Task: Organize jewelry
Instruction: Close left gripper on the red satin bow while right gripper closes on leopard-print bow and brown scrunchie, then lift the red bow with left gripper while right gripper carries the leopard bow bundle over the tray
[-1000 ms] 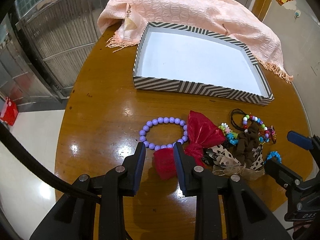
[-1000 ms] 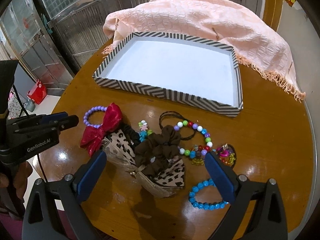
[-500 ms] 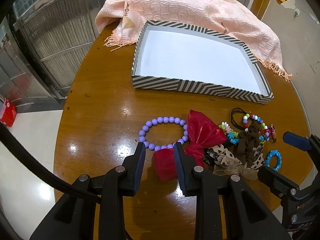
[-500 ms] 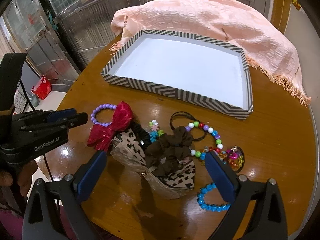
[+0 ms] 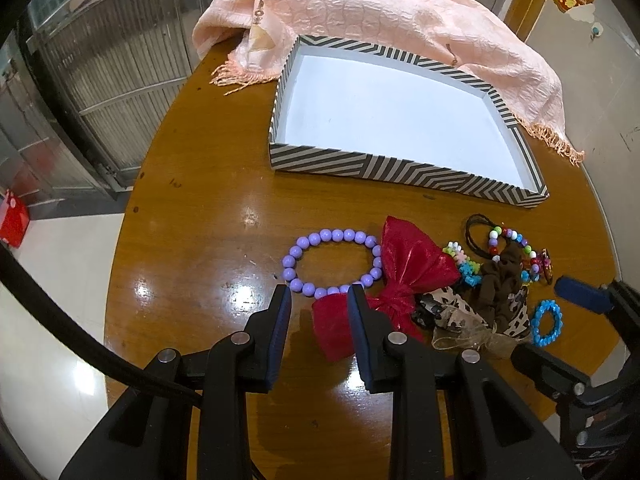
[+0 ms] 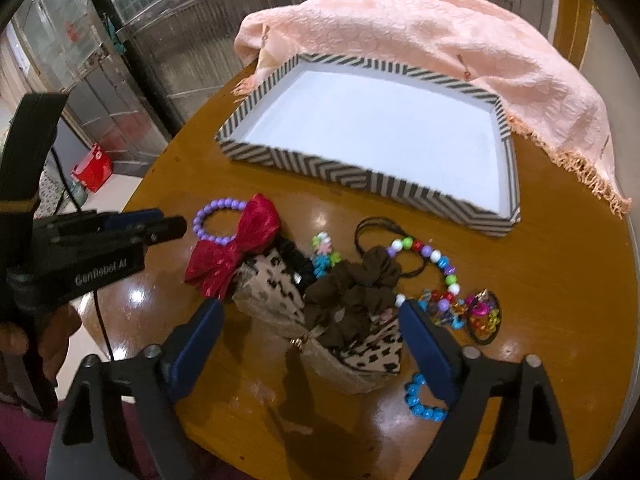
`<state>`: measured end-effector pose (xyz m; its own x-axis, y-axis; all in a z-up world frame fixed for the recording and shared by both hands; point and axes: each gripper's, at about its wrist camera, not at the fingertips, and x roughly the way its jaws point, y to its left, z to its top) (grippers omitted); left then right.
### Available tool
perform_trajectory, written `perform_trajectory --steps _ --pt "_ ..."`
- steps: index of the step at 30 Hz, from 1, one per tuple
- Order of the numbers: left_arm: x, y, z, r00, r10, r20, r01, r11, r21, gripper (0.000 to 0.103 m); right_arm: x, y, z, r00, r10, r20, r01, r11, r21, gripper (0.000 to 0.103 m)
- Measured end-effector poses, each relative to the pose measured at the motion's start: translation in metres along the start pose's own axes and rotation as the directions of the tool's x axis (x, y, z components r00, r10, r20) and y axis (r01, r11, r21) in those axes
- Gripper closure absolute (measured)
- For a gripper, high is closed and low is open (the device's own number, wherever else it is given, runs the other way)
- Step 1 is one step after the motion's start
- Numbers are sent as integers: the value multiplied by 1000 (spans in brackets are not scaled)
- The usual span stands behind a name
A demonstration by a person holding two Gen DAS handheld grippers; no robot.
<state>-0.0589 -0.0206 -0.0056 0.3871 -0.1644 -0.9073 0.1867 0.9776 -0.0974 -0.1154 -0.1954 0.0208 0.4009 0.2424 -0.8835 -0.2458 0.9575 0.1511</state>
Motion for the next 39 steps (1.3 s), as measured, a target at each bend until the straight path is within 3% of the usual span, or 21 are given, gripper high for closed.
perform_trajectory --steps 5,10,14,26,33,35,38,39 --pt "4 8 -1 999 -37 -26 36 998 -42 88 9 0 -10 999 21 -33 -21 1000 -1 22" --pt "3 -1 -4 997 -72 -27 72 997 -11 88 17 5 -10 998 39 -44 -41 999 -31 29" --pt "5 -9 -4 994 -100 -38 101 995 14 88 22 6 -13 997 51 -64 -55 997 -51 46" --pt "21 -25 -3 987 -135 -88 140 989 44 88 40 -3 -25 990 77 -114 -81 996 -31 47" --pt "30 -31 -1 985 -140 -101 145 988 45 88 48 -7 -28 991 82 -102 -82 997 1 48" --pt "32 -33 -1 985 -140 -100 146 988 53 88 47 -9 -30 993 79 -90 -78 997 6 56" --pt "37 -37 -2 983 -147 -107 154 986 62 88 41 -20 -33 993 84 -83 -83 996 23 81" --pt "38 -38 -2 982 -155 -104 162 985 63 88 38 -25 -35 992 99 -81 -96 995 34 82"
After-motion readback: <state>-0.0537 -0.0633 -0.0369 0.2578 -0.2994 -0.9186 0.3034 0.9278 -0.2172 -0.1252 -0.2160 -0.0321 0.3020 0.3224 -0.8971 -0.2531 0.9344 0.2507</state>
